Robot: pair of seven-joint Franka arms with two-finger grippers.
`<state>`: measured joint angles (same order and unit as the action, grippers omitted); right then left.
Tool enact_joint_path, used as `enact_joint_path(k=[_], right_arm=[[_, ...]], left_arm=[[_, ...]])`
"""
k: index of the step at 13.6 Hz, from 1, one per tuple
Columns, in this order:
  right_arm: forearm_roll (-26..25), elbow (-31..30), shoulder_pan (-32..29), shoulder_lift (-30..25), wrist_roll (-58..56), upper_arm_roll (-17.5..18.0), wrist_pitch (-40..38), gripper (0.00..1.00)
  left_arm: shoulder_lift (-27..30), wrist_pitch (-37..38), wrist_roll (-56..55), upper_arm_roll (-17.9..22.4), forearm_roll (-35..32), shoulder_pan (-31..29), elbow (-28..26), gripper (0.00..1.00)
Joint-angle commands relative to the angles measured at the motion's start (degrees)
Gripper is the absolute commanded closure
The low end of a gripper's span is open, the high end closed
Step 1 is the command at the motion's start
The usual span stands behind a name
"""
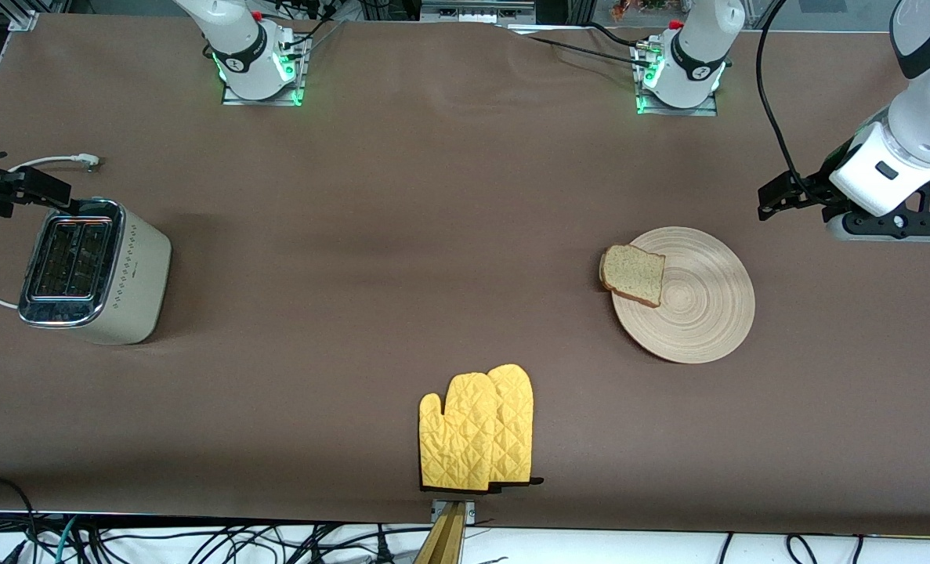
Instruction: Move plate and put bread in toaster
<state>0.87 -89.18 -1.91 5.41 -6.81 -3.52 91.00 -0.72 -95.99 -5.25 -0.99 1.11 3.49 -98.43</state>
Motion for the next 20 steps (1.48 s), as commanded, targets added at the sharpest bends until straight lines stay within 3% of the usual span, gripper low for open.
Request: enact_joint_path(k=[1,20], right_arm=[[-0.6,1.1,-0.2,0.2,0.3,0.4,-0.8,0.00],[-0.5,1.1,-0.3,0.3,0.4,0.4,-0.9,0.00]], left_arm=[[-0.3,0.9,1.2,-0.1,0.9,-0.7,0.9,0.00],[-1.3,0.9,1.6,0.2,1.5,-3.4,0.9,0.00]])
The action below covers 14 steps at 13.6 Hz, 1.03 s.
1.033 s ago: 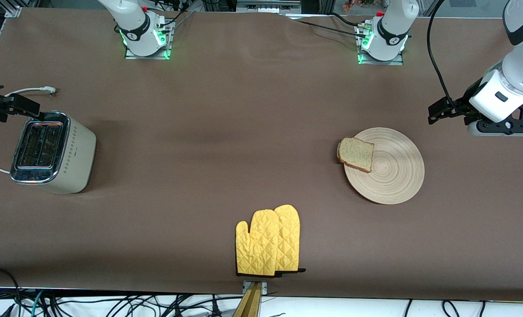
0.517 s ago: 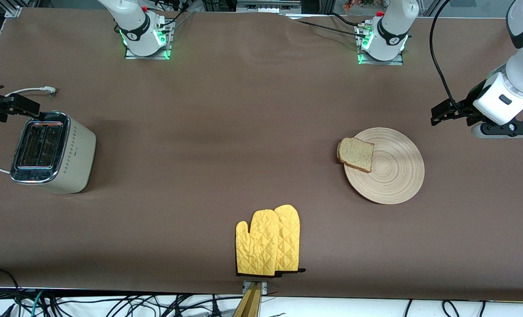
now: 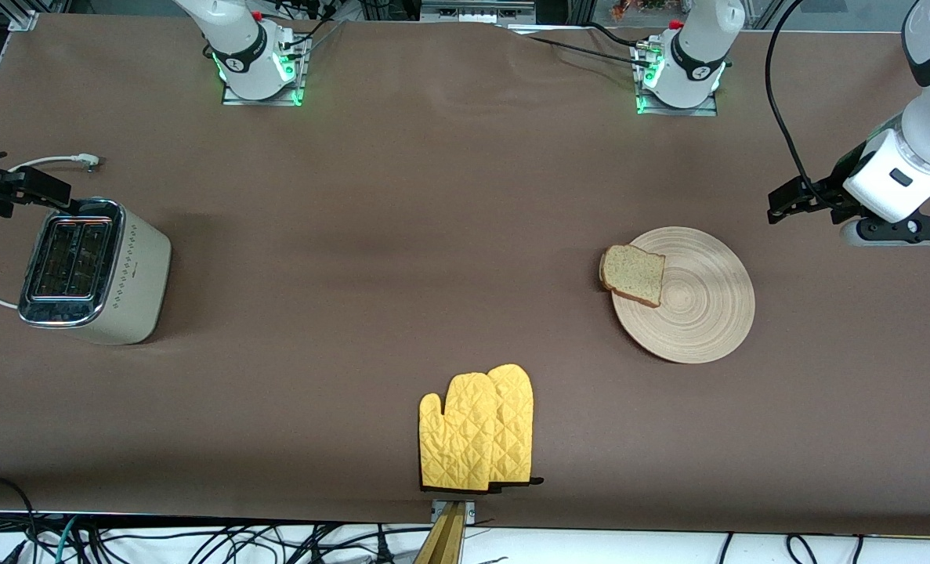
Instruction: Move plate and put bread in toaster
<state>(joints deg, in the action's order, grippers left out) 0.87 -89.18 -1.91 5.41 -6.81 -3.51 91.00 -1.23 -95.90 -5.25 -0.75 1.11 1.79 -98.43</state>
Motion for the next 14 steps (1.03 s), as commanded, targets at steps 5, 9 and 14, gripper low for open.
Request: enact_joint_path(k=[5,9,14], right_arm=[[-0.3,1.1,-0.3,0.3,0.5,0.4,-0.8,0.00],[-0.2,1.1,-0.3,0.8,0.7,0.4,-0.8,0.00],[-0.3,0.9,-0.3,0.8,0.7,0.4,-0.9,0.00]], left_arm=[[-2.5,0.8,6.9,0.0,4.1,-5.8,1.0,0.00],[-5.8,0.6,13.1,-0.1,9.6,-12.2,1.0,0.00],[-14.6,2.8,17.9,-0.1,26.9,-23.9,1.0,0.00]])
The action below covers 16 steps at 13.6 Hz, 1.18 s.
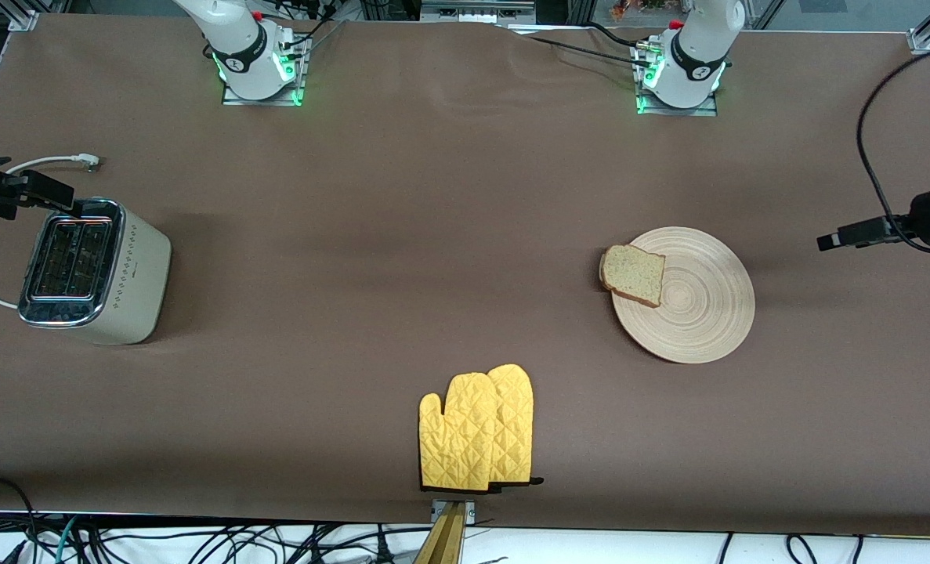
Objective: Move plate and put bread in toaster
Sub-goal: 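Move the left gripper down to the wooden plate's rim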
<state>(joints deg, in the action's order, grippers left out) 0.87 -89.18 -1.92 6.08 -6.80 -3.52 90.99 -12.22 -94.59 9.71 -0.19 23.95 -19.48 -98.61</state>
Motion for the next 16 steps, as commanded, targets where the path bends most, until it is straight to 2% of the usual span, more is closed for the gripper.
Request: enact_joint_path(k=[1,3,5,7,10,16], right_arm=[[-0.3,0.9,-0.2,0.2,0.7,0.4,-0.9,0.00],[-0.2,0.9,-0.2,0.2,0.8,0.4,-0.9,0.00],[-0.2,0.7,-0.3,0.2,0.7,0.4,-1.0,0.00],[-0.2,0.5,-0.3,0.2,0.9,0.4,-1.0,0.00],[-0.2,0.4,-0.2,0.2,0.8,0.4,-1.0,0.00],[-0.3,0.4,-0.2,0.7,0.9,0.4,-1.0,0.00]], left_arm=[[-4.9,1.5,5.0,-0.7,6.1,-3.9,1.2,0.00],[-8.8,2.5,10.9,-0.8,10.1,-7.5,1.2,0.00],[-15.4,7.7,19.6,-0.7,17.9,-12.0,2.6,0.00],[-21.9,10.4,30.3,-0.9,22.2,-14.4,4.3,0.00],[-26.3,10.7,45.1,-0.8,23.4,-14.8,4.3,0.00],[-28.5,10.2,43.6,-0.7,25.4,-14.4,4.4,0.01]])
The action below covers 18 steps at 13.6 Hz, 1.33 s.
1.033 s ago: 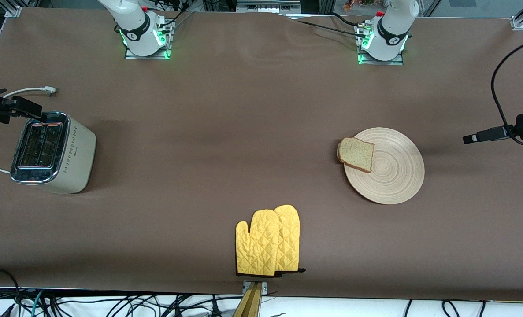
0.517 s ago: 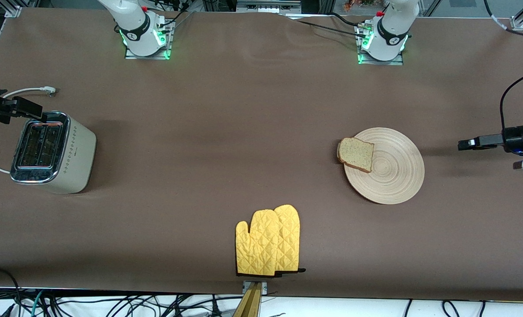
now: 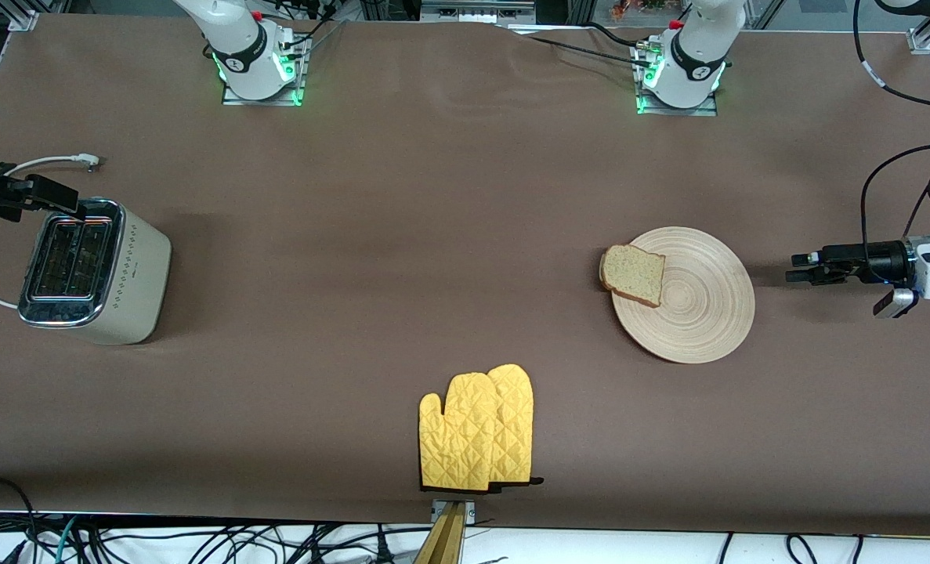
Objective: Move plate and put bread in toaster
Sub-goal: 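Move the left gripper down to the wooden plate's rim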
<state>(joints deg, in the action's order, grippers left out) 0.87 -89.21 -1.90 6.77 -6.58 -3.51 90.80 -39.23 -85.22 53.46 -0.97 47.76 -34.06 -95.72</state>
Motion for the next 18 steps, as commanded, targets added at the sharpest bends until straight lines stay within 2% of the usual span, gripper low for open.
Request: enact_joint_path(k=[1,8,11,13,18], right_arm=[[-0.3,0.4,-0.2,0.3,0.8,0.3,-0.7,0.00],[-0.7,0.4,-0.4,1.1,0.9,0.3,-0.7,0.00],[-0.7,0.4,-0.4,1.6,0.8,0.3,-0.7,0.00],[-0.5,0.4,-0.4,1.9,1.0,0.3,-0.7,0.00],[-0.5,0.4,-0.3,2.0,0.8,0.3,-0.7,0.00]], left_arm=[[-2.9,0.6,-1.4,0.1,1.6,0.2,1.4,0.01],[-6.8,-0.2,-3.1,0.2,1.8,0.1,3.8,0.01],[-7.5,-7.5,-3.1,0.1,1.6,0.9,3.7,0.01],[-7.5,-10.0,-5.1,0.2,1.6,4.2,3.4,0.02],[-7.6,-10.8,-6.0,0.2,1.1,5.1,3.1,0.02]])
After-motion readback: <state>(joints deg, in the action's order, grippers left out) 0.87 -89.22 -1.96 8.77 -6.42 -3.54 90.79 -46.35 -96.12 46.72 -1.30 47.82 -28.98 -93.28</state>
